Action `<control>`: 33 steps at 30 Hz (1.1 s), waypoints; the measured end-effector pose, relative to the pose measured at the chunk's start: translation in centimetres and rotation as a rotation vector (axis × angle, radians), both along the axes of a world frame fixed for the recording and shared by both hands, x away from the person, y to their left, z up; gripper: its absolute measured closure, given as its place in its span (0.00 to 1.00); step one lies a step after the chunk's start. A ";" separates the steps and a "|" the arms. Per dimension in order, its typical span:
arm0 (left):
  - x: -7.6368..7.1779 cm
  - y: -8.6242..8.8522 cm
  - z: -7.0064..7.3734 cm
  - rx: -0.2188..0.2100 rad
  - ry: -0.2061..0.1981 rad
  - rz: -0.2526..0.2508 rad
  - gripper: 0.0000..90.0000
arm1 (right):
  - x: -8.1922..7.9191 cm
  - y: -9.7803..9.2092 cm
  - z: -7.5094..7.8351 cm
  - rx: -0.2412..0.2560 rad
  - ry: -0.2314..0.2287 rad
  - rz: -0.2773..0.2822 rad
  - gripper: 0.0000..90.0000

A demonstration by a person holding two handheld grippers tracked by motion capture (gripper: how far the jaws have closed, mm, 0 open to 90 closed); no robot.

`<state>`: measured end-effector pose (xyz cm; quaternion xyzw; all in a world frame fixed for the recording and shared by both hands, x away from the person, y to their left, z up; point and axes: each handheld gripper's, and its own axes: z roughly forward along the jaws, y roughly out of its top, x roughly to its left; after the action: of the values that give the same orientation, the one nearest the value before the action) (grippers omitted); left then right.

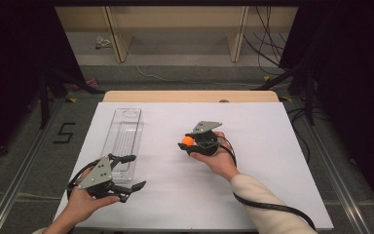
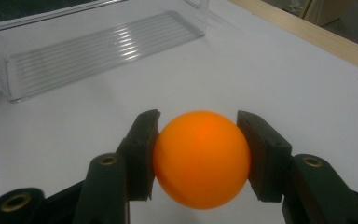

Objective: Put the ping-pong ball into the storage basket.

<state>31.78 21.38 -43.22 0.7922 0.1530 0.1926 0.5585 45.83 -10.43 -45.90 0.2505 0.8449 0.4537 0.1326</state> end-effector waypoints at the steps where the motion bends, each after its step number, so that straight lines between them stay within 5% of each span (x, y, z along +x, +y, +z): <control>1: 0.0 0.0 0.0 0.001 0.000 0.000 0.18 | 0.0 0.0 0.0 0.001 -0.001 -0.001 0.57; 33: 0.0 0.0 0.0 -0.002 -0.001 0.003 0.18 | -0.1 1.2 0.6 0.023 -0.007 0.018 0.57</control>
<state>31.78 21.40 -43.21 0.7912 0.1540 0.1935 0.5593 45.71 -9.19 -45.30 0.2429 0.8414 0.4653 0.1288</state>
